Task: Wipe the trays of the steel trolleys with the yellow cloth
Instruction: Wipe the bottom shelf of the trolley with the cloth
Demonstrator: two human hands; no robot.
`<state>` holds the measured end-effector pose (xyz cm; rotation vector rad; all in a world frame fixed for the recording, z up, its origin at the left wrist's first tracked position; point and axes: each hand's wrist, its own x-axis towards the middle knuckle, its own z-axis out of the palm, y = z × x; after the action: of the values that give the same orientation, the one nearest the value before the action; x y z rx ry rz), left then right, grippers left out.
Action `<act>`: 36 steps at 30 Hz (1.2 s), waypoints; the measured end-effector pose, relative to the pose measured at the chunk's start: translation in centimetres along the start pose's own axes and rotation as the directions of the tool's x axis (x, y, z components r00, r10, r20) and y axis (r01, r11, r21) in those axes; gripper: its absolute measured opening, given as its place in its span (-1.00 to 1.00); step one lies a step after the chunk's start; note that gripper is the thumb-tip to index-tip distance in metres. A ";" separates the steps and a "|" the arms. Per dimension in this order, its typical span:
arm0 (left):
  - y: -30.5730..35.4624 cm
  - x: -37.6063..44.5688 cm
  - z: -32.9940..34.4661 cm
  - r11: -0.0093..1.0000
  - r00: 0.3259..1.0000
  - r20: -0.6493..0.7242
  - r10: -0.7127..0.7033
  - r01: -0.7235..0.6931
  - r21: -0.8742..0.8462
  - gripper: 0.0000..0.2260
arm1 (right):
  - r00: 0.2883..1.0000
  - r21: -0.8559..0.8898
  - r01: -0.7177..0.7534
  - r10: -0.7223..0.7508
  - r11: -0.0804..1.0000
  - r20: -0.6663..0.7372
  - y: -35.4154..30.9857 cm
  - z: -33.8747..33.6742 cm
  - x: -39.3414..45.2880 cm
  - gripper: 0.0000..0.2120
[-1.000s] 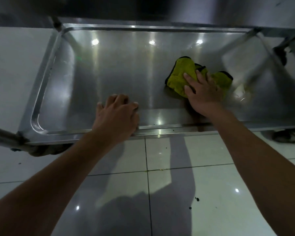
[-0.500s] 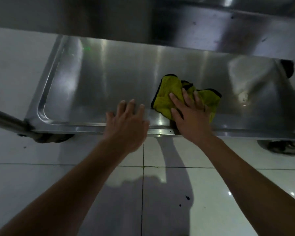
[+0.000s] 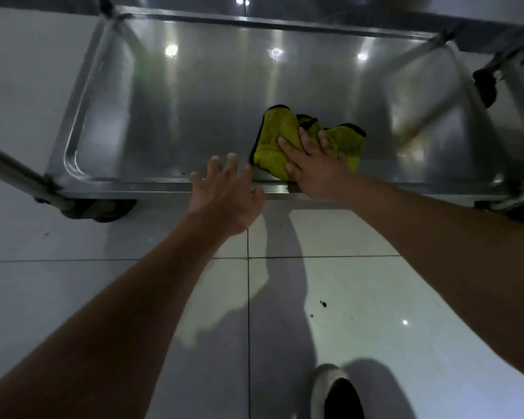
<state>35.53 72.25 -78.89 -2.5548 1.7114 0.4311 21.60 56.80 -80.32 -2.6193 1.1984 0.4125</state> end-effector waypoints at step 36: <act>16.5 5.9 1.6 0.987 0.961 -0.275 0.027 -0.070 -0.148 -0.71 | 0.917 0.094 -0.139 0.164 0.986 -0.363 16.6 1.6 -4.3 -0.54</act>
<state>22.23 60.76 -79.88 -2.8014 1.9007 0.2303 5.99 49.69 -81.82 -2.6291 1.5064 -0.1062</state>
